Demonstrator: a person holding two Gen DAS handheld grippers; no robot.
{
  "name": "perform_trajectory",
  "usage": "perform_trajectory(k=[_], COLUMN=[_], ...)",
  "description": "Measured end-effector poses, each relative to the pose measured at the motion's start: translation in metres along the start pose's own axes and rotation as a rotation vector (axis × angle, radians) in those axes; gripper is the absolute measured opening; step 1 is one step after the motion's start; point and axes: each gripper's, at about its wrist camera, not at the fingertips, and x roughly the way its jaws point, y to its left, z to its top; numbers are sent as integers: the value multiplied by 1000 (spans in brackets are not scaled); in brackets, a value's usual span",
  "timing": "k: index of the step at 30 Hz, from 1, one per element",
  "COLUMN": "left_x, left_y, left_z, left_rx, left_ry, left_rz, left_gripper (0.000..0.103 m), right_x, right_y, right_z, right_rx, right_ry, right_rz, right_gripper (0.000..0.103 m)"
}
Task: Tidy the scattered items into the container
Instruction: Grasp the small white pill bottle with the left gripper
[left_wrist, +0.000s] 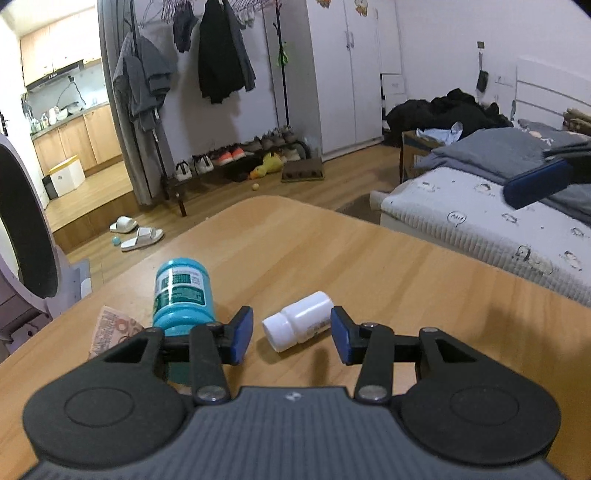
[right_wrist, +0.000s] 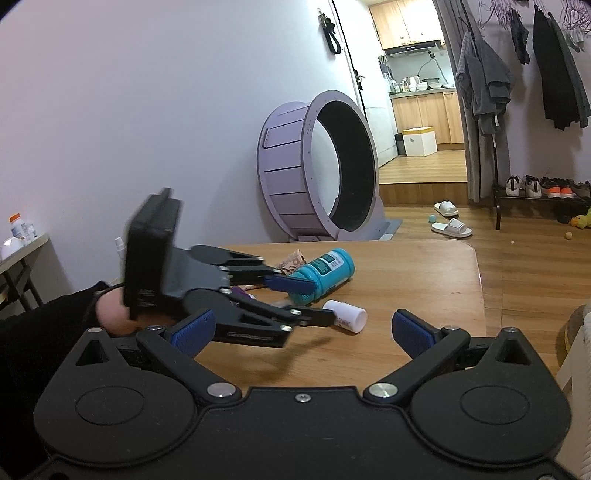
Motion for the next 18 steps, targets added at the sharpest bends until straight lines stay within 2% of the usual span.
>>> perform_trajectory(k=[9,18], left_x=[8,2], left_y=[6,9], left_z=[-7,-10], left_rx=[-13,-56], left_ry=[17,-7], left_rz=[-64,-79], left_gripper=[45,43], right_x=[-2,-6], right_y=[3,6], right_z=[-1,1], right_rx=[-11,-13], right_ry=[13,9], right_rz=[18,18], right_gripper=[103,103])
